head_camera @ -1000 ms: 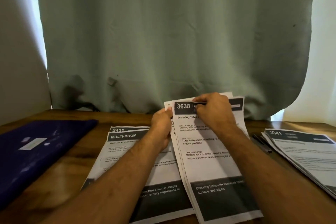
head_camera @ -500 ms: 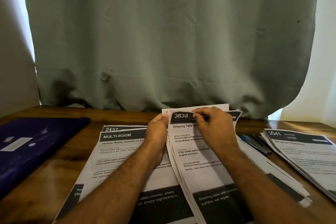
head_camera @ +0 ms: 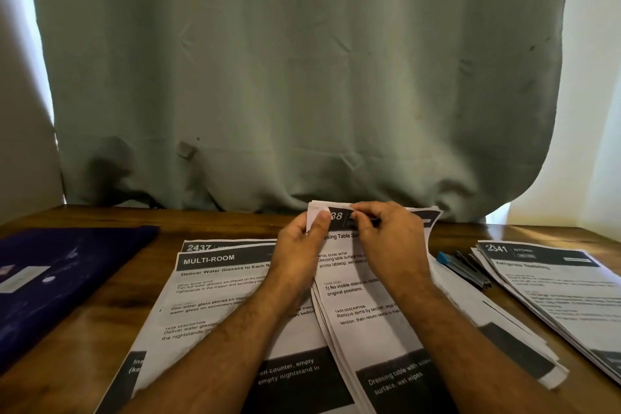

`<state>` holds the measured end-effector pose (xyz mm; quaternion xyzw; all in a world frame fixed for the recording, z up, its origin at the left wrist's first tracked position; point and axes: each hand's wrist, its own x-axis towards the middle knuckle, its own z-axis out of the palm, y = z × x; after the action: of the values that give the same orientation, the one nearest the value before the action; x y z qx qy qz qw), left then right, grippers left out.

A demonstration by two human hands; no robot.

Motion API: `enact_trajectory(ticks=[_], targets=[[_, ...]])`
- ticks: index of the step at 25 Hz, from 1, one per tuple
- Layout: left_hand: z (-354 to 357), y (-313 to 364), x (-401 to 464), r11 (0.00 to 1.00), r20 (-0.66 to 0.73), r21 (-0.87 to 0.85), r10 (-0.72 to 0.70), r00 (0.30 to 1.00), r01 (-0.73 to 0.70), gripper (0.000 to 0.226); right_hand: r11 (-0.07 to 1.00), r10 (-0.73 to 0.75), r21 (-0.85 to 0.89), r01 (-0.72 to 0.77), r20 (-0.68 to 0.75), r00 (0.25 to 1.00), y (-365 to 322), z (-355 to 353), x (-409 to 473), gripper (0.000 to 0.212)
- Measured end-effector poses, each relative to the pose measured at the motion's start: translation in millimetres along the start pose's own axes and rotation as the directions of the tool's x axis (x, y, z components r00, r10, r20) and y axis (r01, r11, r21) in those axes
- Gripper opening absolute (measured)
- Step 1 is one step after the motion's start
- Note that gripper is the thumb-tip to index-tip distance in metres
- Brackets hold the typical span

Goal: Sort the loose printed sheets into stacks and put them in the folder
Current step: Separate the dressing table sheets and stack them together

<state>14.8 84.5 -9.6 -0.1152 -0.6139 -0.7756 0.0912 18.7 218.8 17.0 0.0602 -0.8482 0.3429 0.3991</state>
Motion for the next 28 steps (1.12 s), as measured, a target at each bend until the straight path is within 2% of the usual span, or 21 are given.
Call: enact_trajectory(ticks=[4,6,8,12,16,23,28], targets=[[0.7,-0.7,-0.6,0.999,0.03,-0.037,0.019,0.999,-0.018,0.035,1.0,0.019,0.001,-0.019,0.006,1.0,1.3,-0.9,1.2,0.022],[0.4,-2.8,1.3,0.999,0.027,-0.031,0.024,0.999,-0.023,0.028,1.0,0.016,-0.008,-0.016,0.016,1.0,1.6,-1.1,1.5,0.022],[0.6,-6.6,2.9,1.0,-0.014,0.015,0.028,1.0,-0.028,0.016,1.0,0.0,-0.009,0.0,0.03,1.0,1.5,-1.2,1.4,0.023],[1.9,-10.2,5.1,0.993,-0.109,0.117,0.014,0.994,-0.001,0.015,0.996,-0.06,-0.06,0.066,0.093,0.994,0.0,1.4,-0.8,0.027],[0.6,-8.3,7.2,0.987,-0.164,0.157,0.069,0.984,-0.043,0.014,0.992,-0.095,-0.076,0.1,0.066,0.993,-1.5,3.5,1.2,0.031],[5.0,-6.0,1.8,0.983,-0.142,0.164,0.109,0.984,-0.086,0.018,0.993,-0.068,-0.087,0.081,0.142,0.987,1.1,5.4,1.9,0.037],[6.8,-1.3,-4.0,0.98,-0.111,0.167,0.125,0.986,-0.106,0.018,0.961,-0.164,-0.185,0.207,0.222,0.961,-3.5,-4.0,6.6,0.041]])
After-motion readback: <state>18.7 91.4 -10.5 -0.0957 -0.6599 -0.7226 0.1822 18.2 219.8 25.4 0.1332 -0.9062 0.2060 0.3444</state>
